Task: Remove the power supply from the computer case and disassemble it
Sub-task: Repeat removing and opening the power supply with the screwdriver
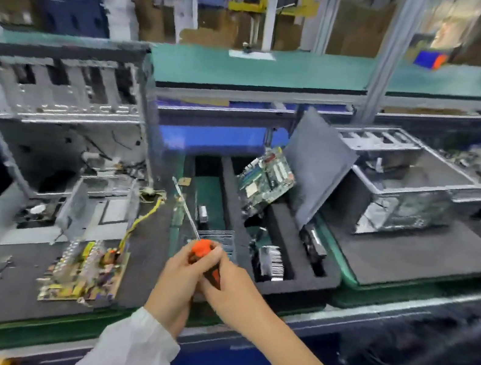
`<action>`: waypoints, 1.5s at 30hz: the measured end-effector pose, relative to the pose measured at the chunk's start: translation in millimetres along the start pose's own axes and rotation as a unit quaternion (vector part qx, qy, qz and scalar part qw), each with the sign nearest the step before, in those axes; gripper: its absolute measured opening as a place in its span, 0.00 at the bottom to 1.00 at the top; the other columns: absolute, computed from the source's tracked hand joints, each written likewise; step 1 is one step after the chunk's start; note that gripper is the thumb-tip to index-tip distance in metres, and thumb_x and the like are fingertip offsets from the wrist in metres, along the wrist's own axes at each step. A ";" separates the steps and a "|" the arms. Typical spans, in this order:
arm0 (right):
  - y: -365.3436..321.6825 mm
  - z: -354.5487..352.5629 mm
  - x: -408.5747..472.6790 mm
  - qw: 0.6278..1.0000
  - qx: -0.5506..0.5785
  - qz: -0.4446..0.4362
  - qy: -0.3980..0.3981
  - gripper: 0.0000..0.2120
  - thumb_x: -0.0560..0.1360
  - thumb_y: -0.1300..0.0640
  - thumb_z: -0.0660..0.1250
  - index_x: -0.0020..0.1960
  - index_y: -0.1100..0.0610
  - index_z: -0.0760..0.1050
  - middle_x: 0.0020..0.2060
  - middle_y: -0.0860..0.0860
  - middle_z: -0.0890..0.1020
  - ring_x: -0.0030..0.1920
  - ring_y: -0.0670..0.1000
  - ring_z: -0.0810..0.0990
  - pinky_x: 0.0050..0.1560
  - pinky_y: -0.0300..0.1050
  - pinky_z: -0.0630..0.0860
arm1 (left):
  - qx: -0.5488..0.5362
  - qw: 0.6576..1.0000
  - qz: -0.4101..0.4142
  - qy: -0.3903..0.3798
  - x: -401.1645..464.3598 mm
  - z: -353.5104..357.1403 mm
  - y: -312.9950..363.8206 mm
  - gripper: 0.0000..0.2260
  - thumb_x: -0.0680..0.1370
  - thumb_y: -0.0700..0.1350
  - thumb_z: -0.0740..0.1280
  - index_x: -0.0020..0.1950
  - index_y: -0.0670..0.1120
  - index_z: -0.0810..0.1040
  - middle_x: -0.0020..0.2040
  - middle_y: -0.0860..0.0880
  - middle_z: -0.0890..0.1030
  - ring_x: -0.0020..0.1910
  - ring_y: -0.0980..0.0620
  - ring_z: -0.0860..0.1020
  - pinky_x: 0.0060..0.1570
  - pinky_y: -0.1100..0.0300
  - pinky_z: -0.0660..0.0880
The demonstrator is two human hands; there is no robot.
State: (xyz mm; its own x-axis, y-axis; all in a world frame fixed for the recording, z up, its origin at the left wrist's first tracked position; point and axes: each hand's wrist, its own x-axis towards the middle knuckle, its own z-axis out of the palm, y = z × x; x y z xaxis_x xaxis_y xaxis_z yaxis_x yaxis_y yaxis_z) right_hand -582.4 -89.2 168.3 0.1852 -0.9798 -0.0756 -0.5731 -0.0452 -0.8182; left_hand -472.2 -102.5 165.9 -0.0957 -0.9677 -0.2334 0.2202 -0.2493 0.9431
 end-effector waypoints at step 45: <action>298.3 -540.2 182.6 0.929 -0.340 0.106 0.103 0.07 0.75 0.53 0.63 0.51 0.54 0.73 0.44 0.52 0.77 0.45 0.56 0.77 0.41 0.44 0.69 | 0.682 0.727 0.024 0.079 324.1 396.7 6.9 0.24 0.83 0.51 0.59 0.72 0.35 0.62 0.72 0.37 0.65 0.73 0.40 0.62 0.70 0.53 0.60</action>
State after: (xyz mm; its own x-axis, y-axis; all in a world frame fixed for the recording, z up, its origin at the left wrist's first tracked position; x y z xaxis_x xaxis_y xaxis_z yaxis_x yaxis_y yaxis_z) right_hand -1150.7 -386.8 218.3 -0.1063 -0.9940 -0.0265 -0.9637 0.1095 -0.2436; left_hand -886.8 -402.4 190.8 0.0162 -0.9931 -0.1158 -0.9574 -0.0488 0.2845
